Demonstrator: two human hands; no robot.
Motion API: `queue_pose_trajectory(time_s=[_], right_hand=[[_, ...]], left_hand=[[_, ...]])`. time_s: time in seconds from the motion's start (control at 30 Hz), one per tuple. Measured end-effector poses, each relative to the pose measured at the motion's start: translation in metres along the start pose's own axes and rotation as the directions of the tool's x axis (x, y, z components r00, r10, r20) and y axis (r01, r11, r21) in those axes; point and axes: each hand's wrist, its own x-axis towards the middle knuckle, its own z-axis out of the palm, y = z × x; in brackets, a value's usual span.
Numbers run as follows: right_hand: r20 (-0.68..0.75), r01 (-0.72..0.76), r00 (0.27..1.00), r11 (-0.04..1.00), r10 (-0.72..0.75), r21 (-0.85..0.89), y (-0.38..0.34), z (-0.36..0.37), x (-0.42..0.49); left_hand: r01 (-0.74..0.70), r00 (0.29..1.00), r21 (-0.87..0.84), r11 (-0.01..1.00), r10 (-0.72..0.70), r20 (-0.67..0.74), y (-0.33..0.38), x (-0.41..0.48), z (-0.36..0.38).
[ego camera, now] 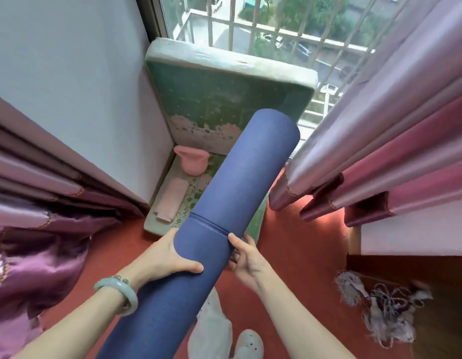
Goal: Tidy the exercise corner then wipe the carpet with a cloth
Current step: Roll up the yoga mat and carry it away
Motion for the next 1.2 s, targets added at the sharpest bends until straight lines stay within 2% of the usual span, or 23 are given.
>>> queue_pose_trajectory(time_s=[0.27,0.5,0.67,0.73,0.83,0.97,1.07,1.2], right_hand=[[-0.025,-0.087,0.996,0.995,0.088,0.053,-0.033,0.01,0.089],[-0.087,-0.169,0.983,0.984,0.163,-0.058,-0.037,0.0,0.152],[-0.085,-0.258,0.964,0.963,0.251,-0.074,-0.045,-0.02,0.173],[-0.084,-0.249,0.965,0.969,0.247,-0.009,-0.052,-0.029,0.176],[-0.077,-0.242,0.965,0.965,0.25,0.1,-0.07,-0.048,0.188],[-0.059,-0.182,0.98,0.975,0.191,0.131,-0.094,-0.079,0.22],[-0.023,-0.178,0.983,0.974,0.183,0.141,-0.086,-0.094,0.25],[0.007,-0.169,0.985,0.964,0.171,0.207,-0.065,-0.099,0.288]], left_hand=[[0.144,0.988,0.044,0.989,-0.141,-0.065,-0.008,0.097,-0.012],[0.213,0.976,0.097,0.972,-0.207,-0.069,-0.027,0.157,0.006],[0.161,0.987,0.308,0.938,-0.148,-0.066,-0.017,0.18,0.016],[0.125,0.992,0.385,0.914,-0.115,-0.049,-0.011,0.193,0.02],[0.085,0.996,0.421,0.903,-0.079,-0.03,0.005,0.222,0.029],[-0.002,0.999,0.493,0.87,-0.019,0.037,0.014,0.275,0.048],[-0.015,0.999,0.509,0.861,-0.012,0.049,-0.004,0.306,0.053],[-0.027,0.999,0.625,0.78,0.005,0.036,-0.03,0.337,0.054]])
